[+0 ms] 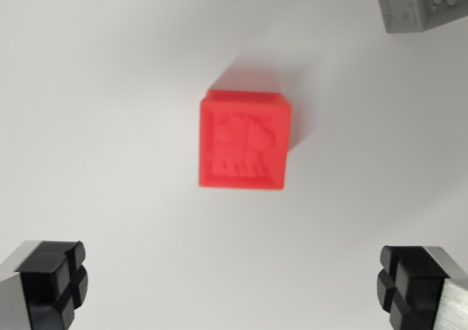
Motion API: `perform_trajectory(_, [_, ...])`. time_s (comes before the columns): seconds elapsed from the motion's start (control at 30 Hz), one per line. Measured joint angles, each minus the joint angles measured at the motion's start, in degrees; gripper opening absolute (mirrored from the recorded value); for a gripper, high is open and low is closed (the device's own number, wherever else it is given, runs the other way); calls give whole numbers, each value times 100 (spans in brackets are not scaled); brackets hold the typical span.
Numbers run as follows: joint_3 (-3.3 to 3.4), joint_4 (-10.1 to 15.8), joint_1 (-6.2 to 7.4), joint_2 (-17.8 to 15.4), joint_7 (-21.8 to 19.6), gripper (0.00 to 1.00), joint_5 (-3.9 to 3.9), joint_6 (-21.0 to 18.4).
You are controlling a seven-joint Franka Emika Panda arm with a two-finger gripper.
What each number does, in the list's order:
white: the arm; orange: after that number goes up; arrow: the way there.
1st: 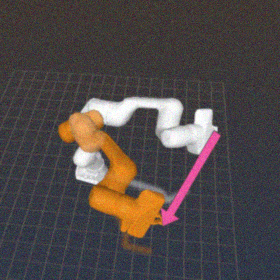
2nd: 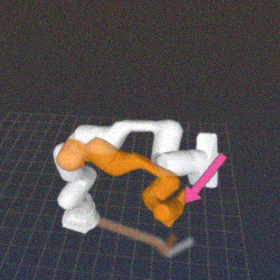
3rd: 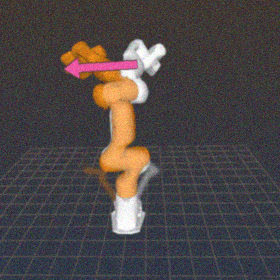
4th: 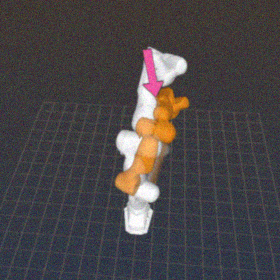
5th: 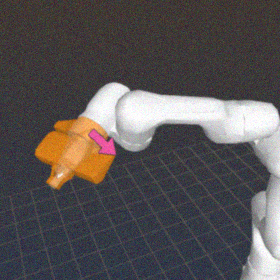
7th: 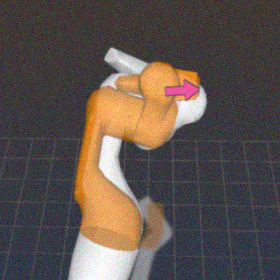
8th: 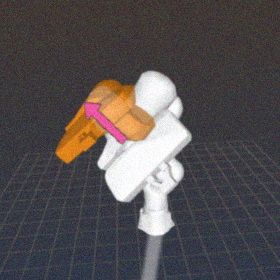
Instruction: Destack cube
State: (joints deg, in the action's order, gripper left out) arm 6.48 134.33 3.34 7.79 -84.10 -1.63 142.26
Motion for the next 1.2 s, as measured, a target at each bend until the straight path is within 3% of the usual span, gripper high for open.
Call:
perform_trajectory(0.57, [2,-285,-2,-741,-94,100,127,-1013])
perform_trajectory(1.2, [2,-651,-3,-1147,-133,100,181,-1788])
